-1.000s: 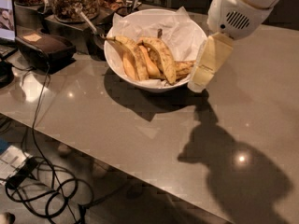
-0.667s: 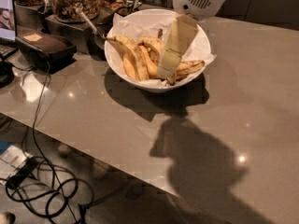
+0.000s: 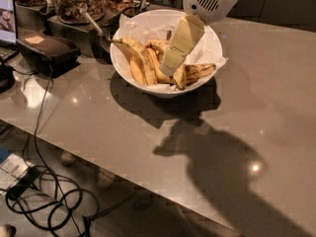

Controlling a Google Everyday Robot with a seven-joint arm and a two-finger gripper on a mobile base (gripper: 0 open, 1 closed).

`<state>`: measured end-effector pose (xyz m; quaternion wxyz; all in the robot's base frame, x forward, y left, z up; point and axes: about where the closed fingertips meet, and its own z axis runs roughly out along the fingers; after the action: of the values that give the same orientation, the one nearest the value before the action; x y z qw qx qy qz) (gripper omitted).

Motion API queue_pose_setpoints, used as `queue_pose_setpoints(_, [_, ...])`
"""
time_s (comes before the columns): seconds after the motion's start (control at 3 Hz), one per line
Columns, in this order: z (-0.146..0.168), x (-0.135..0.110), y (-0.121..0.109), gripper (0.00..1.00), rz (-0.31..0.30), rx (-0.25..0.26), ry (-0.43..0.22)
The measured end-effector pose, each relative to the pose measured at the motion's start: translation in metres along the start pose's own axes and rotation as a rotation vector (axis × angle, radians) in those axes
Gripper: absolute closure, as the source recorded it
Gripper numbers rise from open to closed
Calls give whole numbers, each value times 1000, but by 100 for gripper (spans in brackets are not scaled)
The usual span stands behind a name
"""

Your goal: Pick banana from white bowl

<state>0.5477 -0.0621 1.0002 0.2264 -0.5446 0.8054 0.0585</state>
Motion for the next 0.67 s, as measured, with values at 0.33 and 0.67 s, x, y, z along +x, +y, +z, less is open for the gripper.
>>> queue_pose_setpoints(0.33, [10,-1,-18,0,116,-3,-17])
queue_pose_setpoints(0.67, [19,-3,-29,1,188,-6,-15])
